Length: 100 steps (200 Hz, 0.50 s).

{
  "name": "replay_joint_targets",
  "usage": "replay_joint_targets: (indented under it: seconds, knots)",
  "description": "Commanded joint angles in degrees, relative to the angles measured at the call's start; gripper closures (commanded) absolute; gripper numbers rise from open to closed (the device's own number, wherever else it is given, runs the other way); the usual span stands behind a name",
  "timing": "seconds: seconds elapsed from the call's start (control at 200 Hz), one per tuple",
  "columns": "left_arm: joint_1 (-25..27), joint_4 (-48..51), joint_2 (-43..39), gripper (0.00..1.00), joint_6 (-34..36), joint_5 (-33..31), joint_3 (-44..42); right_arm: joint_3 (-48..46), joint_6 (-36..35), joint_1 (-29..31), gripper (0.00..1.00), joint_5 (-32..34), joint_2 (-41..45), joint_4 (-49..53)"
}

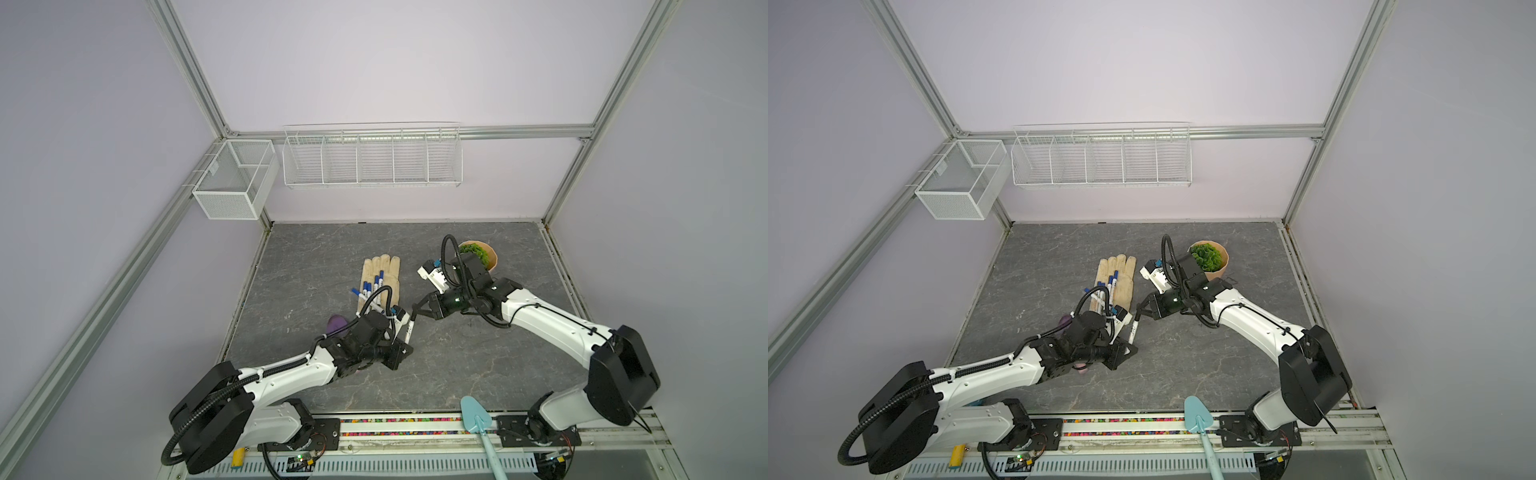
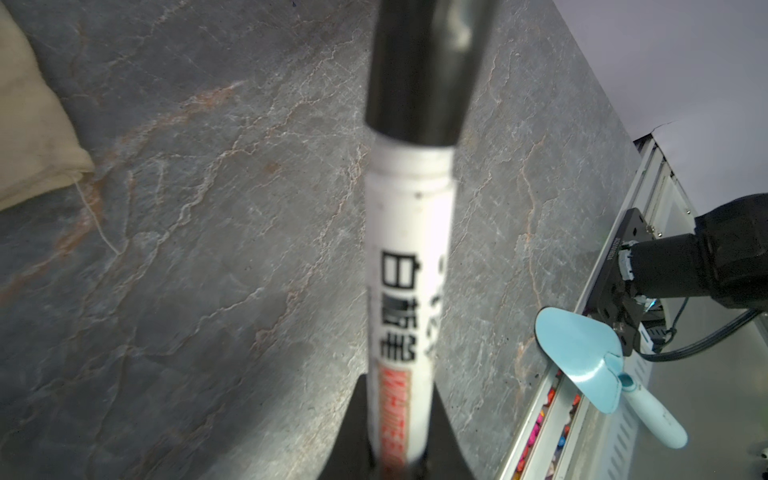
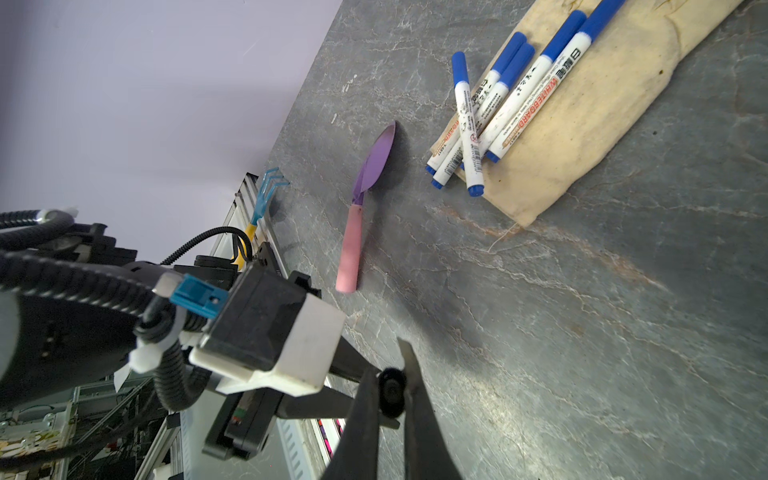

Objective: Insert the pens into the pen caps
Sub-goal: 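Press the black cap down onto the white marker with the right gripper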

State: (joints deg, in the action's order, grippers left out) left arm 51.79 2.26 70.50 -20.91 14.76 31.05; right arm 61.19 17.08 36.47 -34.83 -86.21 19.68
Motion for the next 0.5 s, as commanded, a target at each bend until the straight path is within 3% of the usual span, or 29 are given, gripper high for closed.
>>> replay_joint_targets:
  seconds: [0.0,0.495]
  knots:
    - [-1.37,-14.67,-2.28,1.00,2.23,-6.49,9.03,-2.30,-1.00,4.65,0.91,-11.81,-2.34,14.11]
    - [-0.40,-19.49,-7.06,1.00,8.47,-8.17,5.70,-2.48,1.56,4.51,0.92,-16.77,-2.32,11.74]
